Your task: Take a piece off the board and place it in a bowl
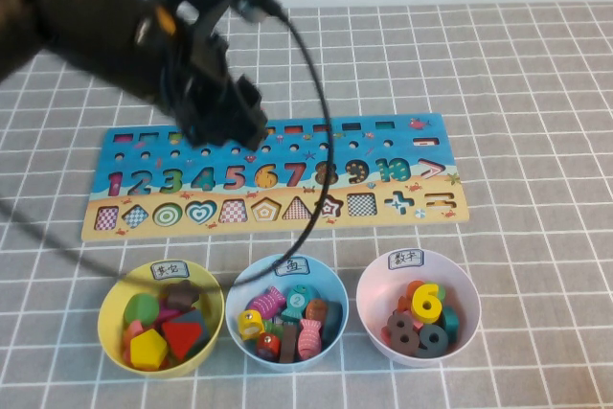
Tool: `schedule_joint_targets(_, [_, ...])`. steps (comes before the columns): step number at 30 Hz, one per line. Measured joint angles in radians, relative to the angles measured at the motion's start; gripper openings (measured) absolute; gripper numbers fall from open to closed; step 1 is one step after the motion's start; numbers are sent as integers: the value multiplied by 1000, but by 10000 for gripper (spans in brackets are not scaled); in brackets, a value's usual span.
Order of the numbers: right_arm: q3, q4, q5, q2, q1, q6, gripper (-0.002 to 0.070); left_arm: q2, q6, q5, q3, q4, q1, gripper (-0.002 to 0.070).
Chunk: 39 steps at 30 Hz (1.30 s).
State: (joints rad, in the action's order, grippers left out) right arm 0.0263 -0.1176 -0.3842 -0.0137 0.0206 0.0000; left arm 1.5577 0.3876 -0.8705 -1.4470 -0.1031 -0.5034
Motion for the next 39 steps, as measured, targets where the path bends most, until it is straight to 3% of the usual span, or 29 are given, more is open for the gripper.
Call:
schedule_joint_targets(12, [0,0,0,0,0,0,-17,-347,-36,489,671,-93,-1,318])
schedule_joint_targets(20, [0,0,0,0,0,0,-17,-384,-36,554,770,-170,-19,318])
schedule_joint_targets(32, [0,0,0,0,0,0,-17,-246,-36,661,771,-176,-360,318])
schedule_joint_targets(39, [0,0,0,0,0,0,-17,-114,-47,630,665,-178,-456,318])
